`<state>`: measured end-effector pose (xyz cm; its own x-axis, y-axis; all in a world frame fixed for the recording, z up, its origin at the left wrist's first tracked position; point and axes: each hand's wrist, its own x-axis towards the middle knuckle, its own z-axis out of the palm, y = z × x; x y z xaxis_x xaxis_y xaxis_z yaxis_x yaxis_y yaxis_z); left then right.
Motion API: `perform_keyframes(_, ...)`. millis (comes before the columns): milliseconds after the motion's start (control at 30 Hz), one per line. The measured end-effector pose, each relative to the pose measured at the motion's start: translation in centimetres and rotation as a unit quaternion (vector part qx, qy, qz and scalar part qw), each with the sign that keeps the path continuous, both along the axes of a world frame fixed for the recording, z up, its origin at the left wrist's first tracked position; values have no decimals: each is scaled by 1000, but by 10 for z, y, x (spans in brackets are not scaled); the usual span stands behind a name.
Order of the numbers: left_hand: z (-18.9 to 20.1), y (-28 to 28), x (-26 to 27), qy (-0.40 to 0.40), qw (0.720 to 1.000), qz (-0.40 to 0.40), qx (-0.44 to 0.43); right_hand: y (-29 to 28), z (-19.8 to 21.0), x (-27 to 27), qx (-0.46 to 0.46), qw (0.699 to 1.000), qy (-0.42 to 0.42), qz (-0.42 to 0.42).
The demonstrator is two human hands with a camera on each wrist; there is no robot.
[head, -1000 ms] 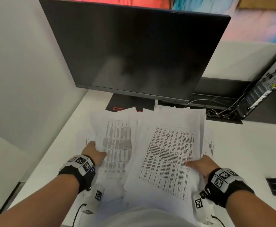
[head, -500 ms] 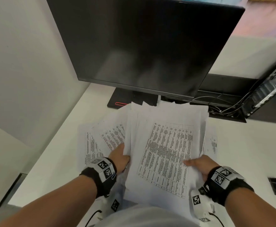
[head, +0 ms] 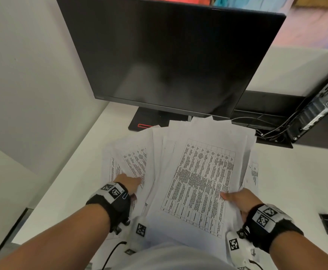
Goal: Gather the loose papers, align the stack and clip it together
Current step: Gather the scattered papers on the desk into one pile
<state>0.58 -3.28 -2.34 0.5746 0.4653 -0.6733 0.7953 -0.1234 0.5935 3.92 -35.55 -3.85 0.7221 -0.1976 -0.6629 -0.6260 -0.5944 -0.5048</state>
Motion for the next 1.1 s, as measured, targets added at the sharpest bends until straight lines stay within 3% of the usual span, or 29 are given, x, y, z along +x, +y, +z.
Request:
perform_keyframes(67, 8, 5, 1, 8, 992, -107, 73, -5, 0, 3, -7, 1000, 3, -12)
perform_keyframes(133, 19, 20, 4, 48, 966, -189, 168, -8, 5, 3, -14, 1000, 0, -13)
perform_keyframes(267, 27, 56, 4, 116, 925, -274, 238, -14, 11, 0, -52, 999, -10, 4)
perform_keyframes(367, 16, 59, -5, 150, 912, -228, 305, -10, 12, -2, -54, 999, -3, 2)
perform_keyframes(467, 11, 43, -17, 106, 942, -115, 297, -9, 10, -2, -43, 999, -2, -13)
perform_keyframes(600, 12, 27, -14, 4, 979, 10, 203, -11, 7, -3, -27, 999, -6, -19)
perform_keyframes(633, 14, 28, -11, 16, 983, 4, 186, -11, 8, -4, -25, 1000, -5, -17)
perform_keyframes(700, 22, 32, -10, 69, 978, -90, 174, -13, 6, -4, -20, 1000, -4, -24)
perform_keyframes(800, 27, 32, -13, 140, 931, -211, 262, -15, 7, -6, -27, 999, 4, -20)
perform_keyframes(900, 22, 21, -22, 162, 896, -242, 335, -14, 6, -7, -25, 999, 8, -27)
perform_keyframes(967, 14, 10, -24, 122, 906, -239, 328, -12, 7, -7, -25, 999, 8, -28)
perform_keyframes(1100, 12, 0, -22, 23, 964, -142, 223, -12, 7, -9, -19, 999, 0, -40)
